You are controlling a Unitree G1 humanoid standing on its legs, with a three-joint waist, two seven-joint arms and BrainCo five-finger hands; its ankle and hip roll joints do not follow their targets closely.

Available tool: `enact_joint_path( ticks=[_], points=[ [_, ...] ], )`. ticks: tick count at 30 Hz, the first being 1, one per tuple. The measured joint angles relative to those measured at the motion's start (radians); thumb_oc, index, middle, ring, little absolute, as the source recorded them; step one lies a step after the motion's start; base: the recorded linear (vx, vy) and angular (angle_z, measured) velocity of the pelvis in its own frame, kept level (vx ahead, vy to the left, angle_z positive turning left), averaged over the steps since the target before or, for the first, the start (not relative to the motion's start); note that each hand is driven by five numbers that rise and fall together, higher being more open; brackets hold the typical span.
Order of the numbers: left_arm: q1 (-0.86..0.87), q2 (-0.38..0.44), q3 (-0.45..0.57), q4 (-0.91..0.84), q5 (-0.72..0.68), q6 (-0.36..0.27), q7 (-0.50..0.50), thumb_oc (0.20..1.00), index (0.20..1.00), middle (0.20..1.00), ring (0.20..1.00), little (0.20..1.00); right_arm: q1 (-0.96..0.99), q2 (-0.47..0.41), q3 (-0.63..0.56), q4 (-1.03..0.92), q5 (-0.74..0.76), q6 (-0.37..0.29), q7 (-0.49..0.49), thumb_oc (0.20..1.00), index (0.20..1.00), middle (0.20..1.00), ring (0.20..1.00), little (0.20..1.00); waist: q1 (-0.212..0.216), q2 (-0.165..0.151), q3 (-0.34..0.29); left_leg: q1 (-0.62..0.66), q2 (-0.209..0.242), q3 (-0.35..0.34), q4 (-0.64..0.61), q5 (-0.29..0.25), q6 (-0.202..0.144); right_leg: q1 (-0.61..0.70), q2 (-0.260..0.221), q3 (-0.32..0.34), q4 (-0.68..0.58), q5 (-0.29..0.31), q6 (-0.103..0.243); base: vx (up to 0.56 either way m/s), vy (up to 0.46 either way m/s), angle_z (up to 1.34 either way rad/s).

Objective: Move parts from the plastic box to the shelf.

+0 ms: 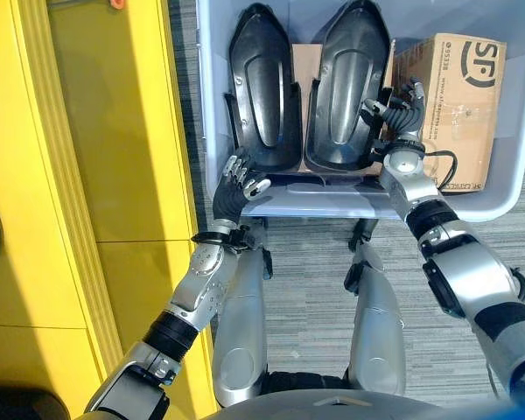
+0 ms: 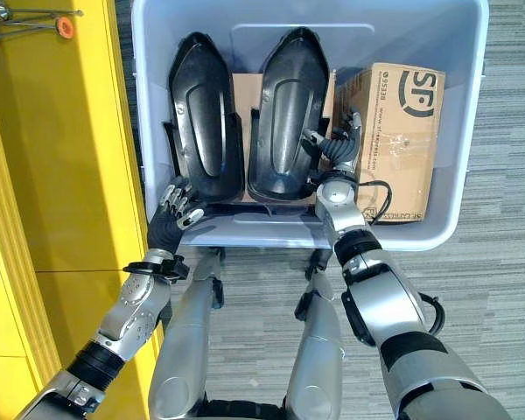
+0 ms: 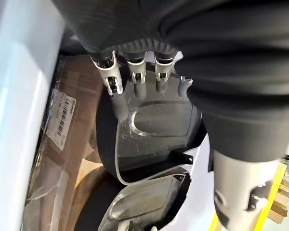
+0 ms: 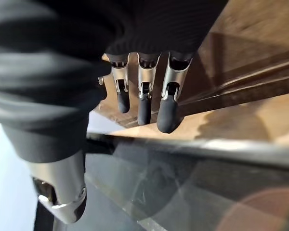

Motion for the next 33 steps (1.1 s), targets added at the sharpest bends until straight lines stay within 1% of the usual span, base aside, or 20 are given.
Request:
enact_joint_path(
  ticks=[2, 10, 13, 25, 26, 27, 28, 33],
  points=[
    [-0.007, -0.003, -0.010, -0.006, -0.006, 0.000, 0.000, 1.000, 1.000, 1.000, 1.000, 1.000, -0.024, -0.009, 0.000, 0.051, -0.005, 0.005, 0.003, 1.000, 1.000, 1.000, 1.000, 1.000, 0.017, 0.007, 0.001, -0.006, 0.000, -0.002, -0.003, 0.002, -0.001, -0.009, 0.000, 0.000, 0.005, -0.003, -0.001, -0.03, 0.010, 0.01],
    [-0.005, 0.001, -0.018, -0.011, -0.006, 0.000, -0.001, 1.000, 1.000, 1.000, 1.000, 1.000, -0.042, -0.016, -0.001, 0.127, -0.005, 0.017, 0.007, 1.000, 1.000, 1.000, 1.000, 1.000, 0.037, 0.021, 0.000, -0.009, -0.003, -0.015, 0.000, 0.004, -0.001, -0.011, -0.004, -0.009, 0.028, -0.016, -0.002, 0.02, -0.001, 0.03],
    [-0.008, 0.002, -0.019, -0.012, -0.006, 0.000, 0.000, 1.000, 1.000, 1.000, 1.000, 1.000, -0.045, -0.022, -0.004, 0.147, -0.005, 0.017, 0.010, 1.000, 1.000, 1.000, 1.000, 1.000, 0.037, 0.027, -0.002, -0.023, -0.004, -0.026, 0.003, 0.007, -0.003, -0.028, -0.008, -0.014, 0.054, -0.030, -0.004, -0.01, 0.021, 0.07],
    [-0.033, 0.001, -0.039, -0.020, -0.006, -0.001, -0.003, 1.000, 1.000, 1.000, 1.000, 1.000, -0.046, -0.042, -0.020, 0.158, -0.006, 0.016, 0.032, 1.000, 1.000, 1.000, 1.000, 1.000, 0.041, 0.029, -0.003, -0.049, -0.013, -0.038, 0.017, 0.013, -0.004, -0.077, -0.029, -0.016, 0.136, -0.066, -0.013, 0.00, 0.010, 0.03],
    [-0.034, 0.001, -0.039, -0.020, -0.006, -0.001, -0.004, 1.000, 1.000, 1.000, 1.000, 1.000, -0.046, -0.043, -0.020, 0.158, -0.006, 0.016, 0.035, 0.586, 0.586, 0.586, 0.586, 0.586, 0.040, 0.029, -0.003, -0.050, -0.014, -0.038, 0.017, 0.013, -0.003, -0.079, -0.030, -0.014, 0.139, -0.066, -0.012, 0.00, 0.000, 0.00],
    [-0.034, 0.001, -0.039, -0.020, -0.006, -0.001, -0.006, 1.000, 1.000, 1.000, 1.000, 1.000, -0.046, -0.044, -0.019, 0.158, -0.006, 0.016, 0.041, 0.294, 0.294, 0.294, 0.294, 0.294, 0.040, 0.029, -0.003, -0.050, -0.015, -0.038, 0.018, 0.013, -0.003, -0.079, -0.031, -0.014, 0.141, -0.067, -0.012, 0.00, 0.000, 0.00],
    [-0.034, 0.001, -0.039, -0.020, -0.006, -0.001, -0.007, 1.000, 1.000, 1.000, 1.000, 1.000, -0.046, -0.046, -0.019, 0.161, -0.009, 0.016, 0.046, 0.200, 0.200, 0.200, 0.200, 0.200, 0.040, 0.030, -0.003, -0.050, -0.015, -0.038, 0.018, 0.013, -0.003, -0.079, -0.032, -0.014, 0.142, -0.067, -0.011, 0.00, 0.000, 0.00],
    [-0.034, -0.001, -0.040, -0.020, -0.007, 0.000, -0.007, 1.000, 1.000, 1.000, 1.000, 1.000, -0.048, -0.046, -0.029, 0.164, -0.012, 0.016, 0.047, 0.200, 0.200, 0.200, 0.200, 0.200, 0.040, 0.032, -0.005, -0.050, -0.016, -0.038, 0.022, 0.013, -0.003, -0.081, -0.033, -0.011, 0.148, -0.068, -0.010, 0.00, 0.000, 0.00]
  ],
)
